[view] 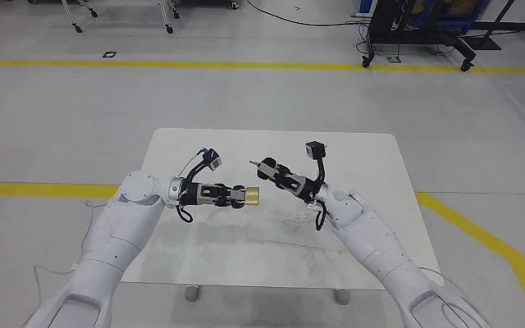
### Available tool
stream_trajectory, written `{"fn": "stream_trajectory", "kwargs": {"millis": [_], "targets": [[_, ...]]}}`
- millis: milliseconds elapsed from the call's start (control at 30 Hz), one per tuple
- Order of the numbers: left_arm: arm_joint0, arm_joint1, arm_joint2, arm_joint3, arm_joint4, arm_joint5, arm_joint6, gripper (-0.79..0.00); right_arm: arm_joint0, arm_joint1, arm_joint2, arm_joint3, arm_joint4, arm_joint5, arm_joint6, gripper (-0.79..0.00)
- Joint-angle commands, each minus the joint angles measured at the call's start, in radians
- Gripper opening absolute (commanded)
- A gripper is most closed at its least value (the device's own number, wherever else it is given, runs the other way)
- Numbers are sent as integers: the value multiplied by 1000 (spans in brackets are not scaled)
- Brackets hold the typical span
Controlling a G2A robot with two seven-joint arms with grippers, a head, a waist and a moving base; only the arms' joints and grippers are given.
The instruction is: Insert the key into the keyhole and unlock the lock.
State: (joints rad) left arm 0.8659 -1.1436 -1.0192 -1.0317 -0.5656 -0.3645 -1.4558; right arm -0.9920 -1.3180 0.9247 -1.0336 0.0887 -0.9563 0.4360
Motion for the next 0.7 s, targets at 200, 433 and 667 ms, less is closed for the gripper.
{"fn": "stream_trajectory", "kwargs": {"millis": [200,433,667], "targets": [[-22,4,25,48,-25,-9,9,-785,-1,4,-14,-1,87,-29,111,-785],[-36,5,41,70,-44,-13,13,-785,-14,22,-16,-36,128,-44,246,-785],[-48,4,50,97,-62,-12,12,-785,-27,33,-10,-67,149,-40,284,-785]]}}
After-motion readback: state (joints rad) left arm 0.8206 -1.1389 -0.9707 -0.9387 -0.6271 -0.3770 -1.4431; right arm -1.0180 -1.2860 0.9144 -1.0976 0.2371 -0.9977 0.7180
